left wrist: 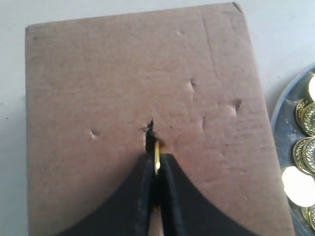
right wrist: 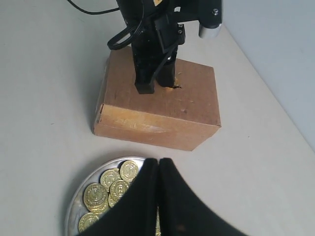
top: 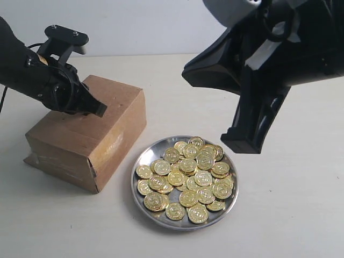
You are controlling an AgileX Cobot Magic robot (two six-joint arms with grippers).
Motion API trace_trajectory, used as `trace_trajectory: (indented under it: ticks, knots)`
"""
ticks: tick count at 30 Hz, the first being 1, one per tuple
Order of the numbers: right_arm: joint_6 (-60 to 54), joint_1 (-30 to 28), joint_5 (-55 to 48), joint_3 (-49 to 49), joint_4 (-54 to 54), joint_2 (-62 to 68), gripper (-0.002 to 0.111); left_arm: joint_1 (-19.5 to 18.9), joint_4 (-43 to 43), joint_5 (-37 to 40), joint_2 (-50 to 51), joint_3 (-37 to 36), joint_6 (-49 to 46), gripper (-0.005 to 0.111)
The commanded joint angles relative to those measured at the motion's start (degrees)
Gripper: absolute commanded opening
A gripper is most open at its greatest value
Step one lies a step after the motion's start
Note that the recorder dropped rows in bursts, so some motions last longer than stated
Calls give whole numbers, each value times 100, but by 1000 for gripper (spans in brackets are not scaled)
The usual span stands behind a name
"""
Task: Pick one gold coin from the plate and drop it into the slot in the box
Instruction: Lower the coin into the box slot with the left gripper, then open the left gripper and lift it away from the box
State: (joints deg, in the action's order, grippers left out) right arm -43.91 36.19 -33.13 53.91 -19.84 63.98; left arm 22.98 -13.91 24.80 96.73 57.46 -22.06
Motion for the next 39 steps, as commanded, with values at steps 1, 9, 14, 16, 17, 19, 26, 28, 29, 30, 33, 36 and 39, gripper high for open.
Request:
trace_trajectory:
  ticks: [1, 9, 14, 16, 17, 19, 26, 28, 29, 30, 33, 36, 39]
  knots:
    - [49, 11, 26, -13, 10, -36, 0, 37, 21, 75, 56, -1, -20, 33]
    - [49, 11, 5, -13, 32, -36, 0, 37, 21, 247, -529, -1, -20, 46]
    - [49, 11, 57, -13, 30, -36, 0, 37, 21, 247, -1654, -1, -20, 45]
    - [49, 11, 58, -13, 30, -36, 0, 37, 21, 270, -2178, -1, -20, 45]
    - [49, 11, 58, -13, 30, -24, 0, 37, 21, 283, -2317, -1, -20, 45]
    - [49, 11, 58, -13, 19, -25, 0, 37, 21, 346, -2827, -1, -20, 45]
    - [49, 11, 47, -13, 17, -25, 0, 37, 21, 366, -3836, -1, -20, 45]
    - [49, 11, 47, -13, 17, -25, 0, 37, 21, 366, -3925, -1, -20, 45]
    - [49, 11, 47, -13, 17, -25, 0, 37, 8, 366, -3954, -1, -20, 45]
    - [49, 11, 47, -13, 17, -25, 0, 37, 8, 366, -3954, -1, -20, 45]
    - [49, 11, 47, -13, 17, -25, 0, 37, 8, 366, -3954, -1, -20, 45]
    - [49, -2, 36, -13, 9, -160, 0, 37, 8, 366, -3964, -1, -20, 45]
    - [49, -92, 36, -13, -15, -632, 0, -155, -6, 377, -4304, -1, -20, 45]
